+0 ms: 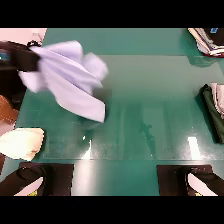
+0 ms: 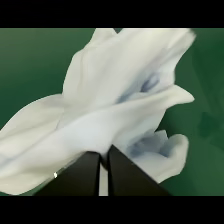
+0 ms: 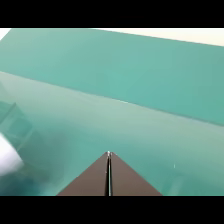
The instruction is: Fold the shirts.
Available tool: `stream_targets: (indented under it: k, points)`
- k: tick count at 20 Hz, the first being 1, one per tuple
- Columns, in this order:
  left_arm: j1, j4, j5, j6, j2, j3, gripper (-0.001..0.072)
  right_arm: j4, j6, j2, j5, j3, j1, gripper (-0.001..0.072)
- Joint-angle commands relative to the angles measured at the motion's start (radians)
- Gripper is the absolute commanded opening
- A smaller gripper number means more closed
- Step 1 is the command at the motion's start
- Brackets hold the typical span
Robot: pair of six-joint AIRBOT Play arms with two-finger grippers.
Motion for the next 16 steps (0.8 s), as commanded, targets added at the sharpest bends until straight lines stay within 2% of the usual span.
stream_targets:
  k: [1, 2, 3, 4, 5, 7, 8, 12, 16]
  points:
    - [-0.212, -0.098, 0.006, -0.03, -0.143, -0.042, 0.0022, 0.0, 0.0, 0.0, 0.012, 0.011, 0.001, 0.0017]
    - [-0.254, -0.153, 0.038, -0.03, -0.192, -0.058, 0.0024, -0.001, 0.0, 0.0, 0.019, 0.011, 0.0, 0.0017]
    - [-0.291, -0.208, 0.071, -0.012, -0.241, -0.071, 0.018, -0.001, 0.0, 0.0, 0.024, 0.011, 0.0, 0.0017]
    - [-0.324, -0.247, 0.103, 0.011, -0.293, -0.072, 0.0499, 0.0, 0.0, 0.0, 0.026, 0.011, 0.001, 0.0017]
    - [-0.341, -0.252, 0.136, 0.033, -0.332, -0.072, 0.0587, 0.0, 0.0, 0.0, 0.027, 0.011, 0.001, 0.0017]
    - [-0.322, -0.217, 0.175, 0.083, -0.36, -0.072, 0.0587, 0.0, 0.0, 0.0, 0.033, 0.012, 0.001, 0.0017]
    - [-0.289, -0.177, 0.177, 0.082, -0.359, -0.069, 0.0588, 0.0, 0.0, 0.0, 0.041, 0.012, 0.0, 0.0017]
    - [-0.048, -0.156, 0.149, 0.082, -0.36, -0.081, 0.0588, 0.0, 0.0, 0.0, 0.069, 0.011, 0.0, 0.0017]
    - [0.158, -0.217, 0.175, 0.083, -0.393, -0.194, 0.0588, 0.0, 0.0, 0.0, 0.08, 0.011, 0.001, 0.0017]
